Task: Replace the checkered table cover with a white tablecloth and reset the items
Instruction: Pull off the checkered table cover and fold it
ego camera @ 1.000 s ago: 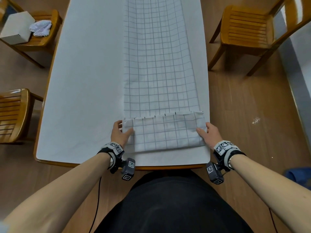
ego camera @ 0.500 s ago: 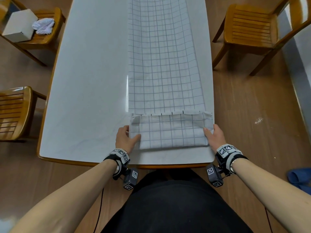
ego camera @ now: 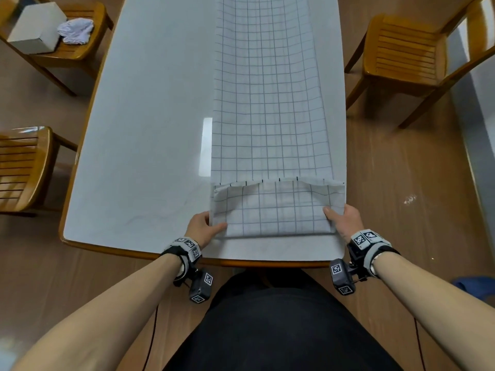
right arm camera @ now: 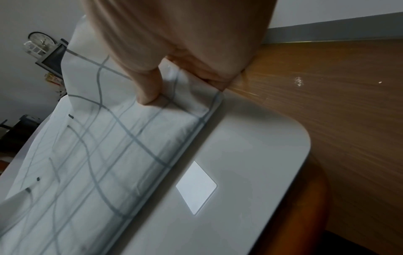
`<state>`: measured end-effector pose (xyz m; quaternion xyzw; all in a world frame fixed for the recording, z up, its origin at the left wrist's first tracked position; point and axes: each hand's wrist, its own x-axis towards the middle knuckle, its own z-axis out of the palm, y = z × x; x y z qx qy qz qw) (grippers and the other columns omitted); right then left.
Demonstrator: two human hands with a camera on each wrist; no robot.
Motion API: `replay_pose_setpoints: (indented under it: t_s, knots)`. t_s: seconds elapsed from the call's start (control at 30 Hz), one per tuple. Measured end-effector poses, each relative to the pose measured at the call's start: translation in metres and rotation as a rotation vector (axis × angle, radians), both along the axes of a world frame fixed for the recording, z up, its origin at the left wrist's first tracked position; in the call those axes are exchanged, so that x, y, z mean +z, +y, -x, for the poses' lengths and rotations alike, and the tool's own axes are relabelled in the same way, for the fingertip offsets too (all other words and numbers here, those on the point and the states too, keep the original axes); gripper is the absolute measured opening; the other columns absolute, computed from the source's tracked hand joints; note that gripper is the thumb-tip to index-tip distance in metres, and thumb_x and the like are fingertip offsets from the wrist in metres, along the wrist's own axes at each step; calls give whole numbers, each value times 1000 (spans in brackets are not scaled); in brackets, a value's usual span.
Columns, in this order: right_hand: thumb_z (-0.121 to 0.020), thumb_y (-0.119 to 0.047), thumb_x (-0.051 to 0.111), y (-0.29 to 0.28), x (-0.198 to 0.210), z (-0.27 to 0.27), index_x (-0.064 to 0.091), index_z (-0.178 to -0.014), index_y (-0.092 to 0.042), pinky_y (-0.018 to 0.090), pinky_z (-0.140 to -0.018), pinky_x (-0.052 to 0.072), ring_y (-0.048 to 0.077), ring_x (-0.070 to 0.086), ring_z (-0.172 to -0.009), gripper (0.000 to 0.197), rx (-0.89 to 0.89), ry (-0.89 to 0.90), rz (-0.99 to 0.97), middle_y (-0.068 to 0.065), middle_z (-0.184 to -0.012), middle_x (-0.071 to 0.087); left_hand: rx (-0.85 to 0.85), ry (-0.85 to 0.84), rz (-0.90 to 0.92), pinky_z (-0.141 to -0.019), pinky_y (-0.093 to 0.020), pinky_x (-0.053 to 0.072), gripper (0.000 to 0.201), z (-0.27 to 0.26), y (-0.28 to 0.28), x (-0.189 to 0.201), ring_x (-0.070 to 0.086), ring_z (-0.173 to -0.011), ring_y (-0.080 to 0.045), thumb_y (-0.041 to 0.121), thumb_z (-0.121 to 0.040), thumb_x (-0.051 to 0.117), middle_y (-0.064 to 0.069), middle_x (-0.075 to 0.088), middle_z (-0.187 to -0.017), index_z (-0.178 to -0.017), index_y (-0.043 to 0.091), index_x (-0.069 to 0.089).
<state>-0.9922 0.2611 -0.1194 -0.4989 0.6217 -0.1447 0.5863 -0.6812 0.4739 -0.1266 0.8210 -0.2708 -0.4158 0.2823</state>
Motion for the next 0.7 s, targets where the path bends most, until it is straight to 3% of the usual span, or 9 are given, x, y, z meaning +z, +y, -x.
replay_pose_setpoints:
  t_s: [0.07,0.13,0.2,0.3,0.37,0.43,0.5,0.6,0.7]
  knots:
    - [-96,-11,63,0,-1,0,64,-117,-4,18,-68,46,18,63,-91,23,-7,3,6,7,-105,67,-8,22,17,-61,-26,48,15,-1,0,1,57,-65,-10,23,-86,74,6,62,-72,-78,19,62]
    - [-96,-13,63,-2,-2,2,65,-117,-3,23,-74,49,20,64,-95,23,-17,11,34,6,-106,68,-27,35,90,-74,-33,55,10,-4,-3,5,65,-83,-13,27,-90,69,5,69,-91,-98,21,65]
    - [-97,-17,62,-6,-3,2,67,-114,-4,27,-78,49,19,64,-94,22,12,44,92,6,-105,69,-44,-10,129,-66,-32,51,18,-9,-8,8,61,-74,-13,36,-93,65,5,65,-85,-98,19,61]
    - [-98,-22,60,-13,-2,-4,65,-89,-2,24,-63,43,16,57,-75,23,48,103,194,4,-84,65,-14,-92,94,-59,-30,40,25,-10,-21,14,49,-64,-18,38,-95,60,0,54,-73,-91,14,54]
    - [-100,-25,58,-16,-4,-9,48,-68,-6,28,-55,31,16,40,-60,38,71,156,255,3,-65,46,-24,-140,-34,-75,-33,46,36,-10,-29,16,60,-90,-28,35,-99,55,-10,63,-99,-118,6,56]
    - [-102,-28,53,-19,-9,-12,38,-64,-12,32,-56,25,18,33,-58,44,122,244,296,3,-61,36,-57,-177,-151,-92,-38,42,50,-10,-33,11,55,-117,-34,36,-101,50,-18,58,-128,-134,-1,47]
    - [-104,-31,47,-21,-17,-14,39,-64,-12,34,-55,26,22,38,-59,45,169,358,315,3,-60,40,-75,-209,-193,-84,-35,39,43,-11,-35,4,57,-113,-34,37,-102,46,-17,59,-117,-124,0,50]
    - [-105,-39,37,-24,-28,-18,42,-67,-11,34,-57,29,27,45,-63,48,186,500,313,7,-63,46,-47,-220,-212,-69,-33,34,32,-13,-36,-9,54,-89,-26,34,-103,44,-5,54,-90,-96,4,50]
    - [-104,-51,31,-26,-35,-21,41,-63,-15,34,-61,34,27,46,-64,55,193,625,288,7,-64,48,9,-257,-211,-54,-35,23,39,-12,-33,-15,40,-66,-25,29,-103,43,-3,40,-66,-69,12,34]
